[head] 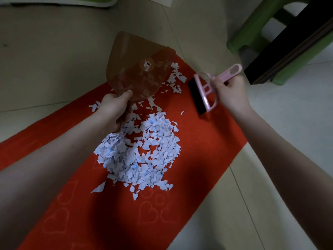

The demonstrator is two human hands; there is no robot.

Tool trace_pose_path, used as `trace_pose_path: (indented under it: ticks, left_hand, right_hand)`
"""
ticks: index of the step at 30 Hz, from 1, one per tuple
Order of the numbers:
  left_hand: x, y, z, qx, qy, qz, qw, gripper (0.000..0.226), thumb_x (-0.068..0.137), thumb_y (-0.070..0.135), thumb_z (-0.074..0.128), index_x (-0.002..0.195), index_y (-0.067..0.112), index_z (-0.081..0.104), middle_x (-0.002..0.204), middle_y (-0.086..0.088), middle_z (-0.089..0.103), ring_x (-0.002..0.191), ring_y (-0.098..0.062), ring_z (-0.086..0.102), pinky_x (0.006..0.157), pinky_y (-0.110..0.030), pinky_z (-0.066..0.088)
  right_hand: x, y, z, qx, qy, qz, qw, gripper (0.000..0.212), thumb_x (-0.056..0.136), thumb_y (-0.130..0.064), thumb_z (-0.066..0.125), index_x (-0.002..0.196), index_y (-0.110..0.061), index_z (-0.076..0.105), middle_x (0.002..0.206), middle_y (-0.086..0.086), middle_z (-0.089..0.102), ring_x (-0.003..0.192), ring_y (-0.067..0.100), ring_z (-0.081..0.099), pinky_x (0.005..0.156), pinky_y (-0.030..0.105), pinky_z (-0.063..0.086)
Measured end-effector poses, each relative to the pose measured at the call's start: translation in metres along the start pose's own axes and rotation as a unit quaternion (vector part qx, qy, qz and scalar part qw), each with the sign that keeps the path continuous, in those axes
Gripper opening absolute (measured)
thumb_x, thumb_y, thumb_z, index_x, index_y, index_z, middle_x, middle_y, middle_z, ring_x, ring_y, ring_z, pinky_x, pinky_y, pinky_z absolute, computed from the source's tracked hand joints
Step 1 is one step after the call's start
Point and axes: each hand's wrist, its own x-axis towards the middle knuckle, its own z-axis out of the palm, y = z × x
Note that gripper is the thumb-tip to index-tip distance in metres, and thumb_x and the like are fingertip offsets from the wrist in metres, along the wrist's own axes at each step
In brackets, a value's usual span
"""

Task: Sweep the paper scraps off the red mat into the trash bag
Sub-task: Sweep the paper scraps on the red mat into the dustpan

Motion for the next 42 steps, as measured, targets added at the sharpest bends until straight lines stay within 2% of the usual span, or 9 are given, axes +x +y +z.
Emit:
trace_pose_path:
  ticks: [6, 9, 12, 15, 23, 28, 31, 34, 42]
  left_hand:
    - [0.004, -0.004, 0.0, -0.009, 0.004, -0.008, 1.0, 0.034, 0.097, 0.039, 0.05, 0.077, 0.012, 0.052, 0.062, -0.002, 0.051, 0.045, -0.016, 0.043, 0.039, -0.015, 0.03]
    - [0.004, -0.006, 0.002, -0.012, 0.005, -0.014, 1.0, 0.033, 0.097, 0.039, 0.05, 0.078, 0.012, 0.052, 0.062, -0.002, 0.049, 0.045, -0.015, 0.042, 0.037, -0.01, 0.03]
    - [0.004, -0.006, 0.003, -0.01, 0.003, -0.016, 1.0, 0.033, 0.097, 0.039, 0.049, 0.077, 0.013, 0.052, 0.062, -0.002, 0.05, 0.046, -0.015, 0.042, 0.039, -0.011, 0.03]
    - [0.006, -0.005, 0.003, -0.008, 0.007, -0.021, 1.0, 0.034, 0.097, 0.04, 0.049, 0.075, 0.014, 0.052, 0.061, -0.001, 0.05, 0.045, -0.014, 0.042, 0.039, -0.009, 0.03]
    - [0.01, -0.005, 0.01, 0.0, 0.011, -0.013, 1.0, 0.036, 0.097, 0.038, 0.05, 0.072, 0.012, 0.054, 0.062, -0.002, 0.051, 0.048, -0.016, 0.043, 0.041, -0.014, 0.031]
    - [0.012, -0.009, 0.013, 0.008, 0.003, -0.017, 1.0, 0.037, 0.097, 0.04, 0.049, 0.074, 0.012, 0.054, 0.062, -0.002, 0.05, 0.047, -0.016, 0.042, 0.04, -0.013, 0.029]
    - [0.012, -0.012, 0.011, 0.013, 0.006, -0.023, 1.0, 0.036, 0.097, 0.04, 0.049, 0.075, 0.012, 0.053, 0.062, -0.002, 0.05, 0.046, -0.016, 0.043, 0.04, -0.013, 0.03]
    - [0.011, -0.011, 0.009, 0.023, 0.011, -0.02, 0.999, 0.036, 0.097, 0.041, 0.049, 0.078, 0.01, 0.054, 0.061, -0.003, 0.05, 0.044, -0.016, 0.044, 0.038, -0.012, 0.031]
    - [0.005, -0.008, 0.005, 0.012, 0.002, -0.004, 1.0, 0.034, 0.096, 0.041, 0.05, 0.09, 0.008, 0.056, 0.064, -0.004, 0.051, 0.047, -0.017, 0.044, 0.049, -0.022, 0.031]
  right_hand:
    - [0.009, 0.014, 0.012, -0.249, 0.037, 0.036, 0.967, 0.046, 0.098, -0.044, 0.037, 0.074, -0.006, 0.049, 0.087, 0.026, 0.062, 0.084, 0.04, 0.06, 0.061, 0.033, 0.03]
    - [-0.01, 0.012, 0.025, -0.21, -0.042, 0.001, 0.977, 0.046, 0.099, -0.041, 0.039, 0.07, -0.011, 0.057, 0.061, 0.009, 0.055, 0.064, 0.032, 0.055, 0.049, 0.032, 0.031]
    - [-0.027, 0.006, 0.027, -0.074, -0.119, -0.028, 0.99, 0.025, 0.096, -0.03, 0.051, 0.09, -0.014, 0.07, 0.076, 0.015, 0.068, 0.07, 0.036, 0.063, 0.061, 0.047, 0.052]
    - [-0.024, 0.0, 0.016, -0.009, -0.073, -0.037, 0.997, 0.022, 0.096, -0.023, 0.053, 0.098, -0.008, 0.07, 0.077, 0.012, 0.068, 0.064, 0.032, 0.06, 0.056, 0.038, 0.049]
    - [-0.008, 0.025, 0.016, -0.275, 0.014, 0.011, 0.961, 0.047, 0.097, -0.048, 0.04, 0.082, -0.005, 0.052, 0.066, 0.005, 0.047, 0.064, 0.026, 0.044, 0.051, 0.03, 0.025]
    - [-0.039, 0.024, 0.029, -0.157, -0.098, -0.065, 0.981, 0.03, 0.096, -0.035, 0.047, 0.105, -0.015, 0.068, 0.078, 0.008, 0.067, 0.069, 0.032, 0.062, 0.054, 0.036, 0.045]
    - [-0.045, 0.012, 0.015, -0.045, -0.073, -0.06, 0.995, 0.025, 0.097, -0.022, 0.052, 0.11, -0.009, 0.068, 0.075, 0.007, 0.068, 0.059, 0.03, 0.059, 0.053, 0.041, 0.05]
    - [-0.039, 0.013, 0.002, -0.085, -0.04, -0.04, 0.995, 0.027, 0.097, -0.025, 0.05, 0.108, -0.008, 0.068, 0.063, 0.001, 0.057, 0.047, 0.014, 0.041, 0.044, 0.025, 0.031]
    - [-0.024, 0.023, 0.008, -0.268, 0.037, 0.032, 0.962, 0.046, 0.099, -0.047, 0.037, 0.079, -0.007, 0.05, 0.075, 0.009, 0.048, 0.071, 0.026, 0.044, 0.063, 0.03, 0.029]
